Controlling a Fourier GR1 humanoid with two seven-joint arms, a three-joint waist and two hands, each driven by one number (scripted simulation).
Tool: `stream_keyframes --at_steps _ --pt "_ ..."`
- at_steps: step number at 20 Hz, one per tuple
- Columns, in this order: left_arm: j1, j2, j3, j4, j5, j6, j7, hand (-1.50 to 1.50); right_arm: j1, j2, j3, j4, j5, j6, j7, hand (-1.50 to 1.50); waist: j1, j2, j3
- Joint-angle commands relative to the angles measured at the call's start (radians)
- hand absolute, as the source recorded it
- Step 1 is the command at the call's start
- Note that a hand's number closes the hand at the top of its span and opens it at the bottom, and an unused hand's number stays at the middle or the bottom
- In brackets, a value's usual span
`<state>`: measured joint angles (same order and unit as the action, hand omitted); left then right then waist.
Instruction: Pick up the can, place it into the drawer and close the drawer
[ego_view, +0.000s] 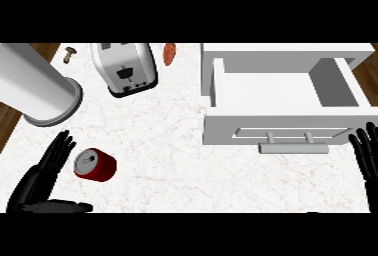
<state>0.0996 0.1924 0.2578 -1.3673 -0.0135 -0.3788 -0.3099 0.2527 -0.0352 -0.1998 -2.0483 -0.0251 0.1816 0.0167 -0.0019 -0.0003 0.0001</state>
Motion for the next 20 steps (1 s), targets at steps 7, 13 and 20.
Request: stream_keyframes --at_steps 7,13,20 --pt "-0.144 0.074 0.046 0.326 -0.040 -0.009 -0.164 -1.50 -0.065 -0.022 -0.054 -0.002 -0.050 0.004 0.059 -1.50 -0.002 0.001 0.000" --pt "-0.095 0.015 0.023 0.292 -0.043 0.049 -0.134 -1.50 -0.074 -0.057 -0.102 -0.021 -0.105 0.033 0.086 -1.50 0.000 0.000 0.000" --pt "-0.119 0.029 0.016 0.315 -0.027 0.029 -0.158 -1.50 -0.089 -0.021 -0.049 -0.118 -0.041 -0.023 0.194 -1.50 0.003 -0.001 0.000"
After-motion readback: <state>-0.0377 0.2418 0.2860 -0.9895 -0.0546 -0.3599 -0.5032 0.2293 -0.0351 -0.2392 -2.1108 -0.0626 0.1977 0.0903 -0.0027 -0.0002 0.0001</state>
